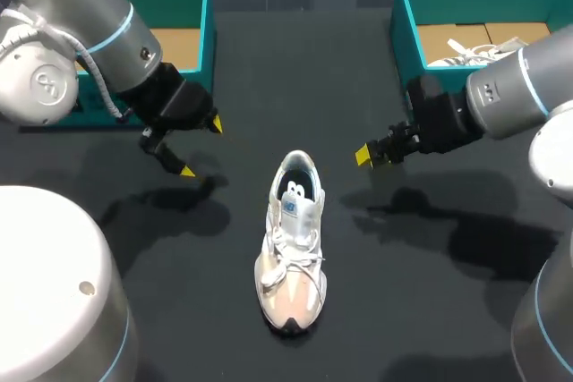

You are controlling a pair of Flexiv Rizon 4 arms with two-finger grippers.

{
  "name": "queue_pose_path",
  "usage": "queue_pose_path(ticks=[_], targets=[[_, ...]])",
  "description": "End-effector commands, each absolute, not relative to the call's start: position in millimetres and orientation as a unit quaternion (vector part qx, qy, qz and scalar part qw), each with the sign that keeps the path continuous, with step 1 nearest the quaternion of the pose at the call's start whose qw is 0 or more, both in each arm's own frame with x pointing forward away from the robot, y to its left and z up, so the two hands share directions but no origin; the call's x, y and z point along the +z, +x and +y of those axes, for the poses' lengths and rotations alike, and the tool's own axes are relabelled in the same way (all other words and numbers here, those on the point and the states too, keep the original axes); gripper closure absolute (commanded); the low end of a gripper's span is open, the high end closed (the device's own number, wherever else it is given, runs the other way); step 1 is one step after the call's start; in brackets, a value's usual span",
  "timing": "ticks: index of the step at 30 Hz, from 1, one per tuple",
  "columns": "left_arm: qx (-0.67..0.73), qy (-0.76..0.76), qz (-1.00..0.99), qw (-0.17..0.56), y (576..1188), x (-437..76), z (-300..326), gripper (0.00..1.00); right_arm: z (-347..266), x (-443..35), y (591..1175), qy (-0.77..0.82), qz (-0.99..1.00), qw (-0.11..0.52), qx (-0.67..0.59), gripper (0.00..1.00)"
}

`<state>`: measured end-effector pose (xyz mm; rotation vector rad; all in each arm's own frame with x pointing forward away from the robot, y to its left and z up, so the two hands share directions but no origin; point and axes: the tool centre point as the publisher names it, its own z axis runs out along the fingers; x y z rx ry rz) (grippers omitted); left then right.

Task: Take the shoe out of the shoebox, open the shoe tongue, remove and reinsert the insole, then place the shoe into the shoebox

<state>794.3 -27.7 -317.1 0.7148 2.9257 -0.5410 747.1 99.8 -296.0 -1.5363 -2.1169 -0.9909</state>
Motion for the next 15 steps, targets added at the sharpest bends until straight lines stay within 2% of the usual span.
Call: queue_pose_path(ticks=[1, 8, 9, 11, 15], targets=[[-0.174, 0.24, 0.955, 0.033, 799, -306, -14, 0.0, 88, -273, 744, -0.567, -0.762, 0.152, -0.273, 0.62], [-0.169, 0.256, 0.951, 0.029, 812, -289, 12, 0.0, 80, -245, 739, -0.608, -0.757, 0.117, -0.208, 0.66], [-0.169, 0.26, 0.95, 0.027, 814, -286, 16, 0.0, 80, -242, 739, -0.614, -0.756, 0.112, -0.196, 0.73], [-0.168, 0.27, 0.948, 0.025, 819, -279, 25, 0.0, 81, -236, 739, -0.624, -0.754, 0.105, -0.177, 1.0], [-0.168, 0.29, 0.942, 0.022, 832, -266, 41, 0.0, 87, -226, 739, -0.643, -0.748, 0.087, -0.141, 1.0]])
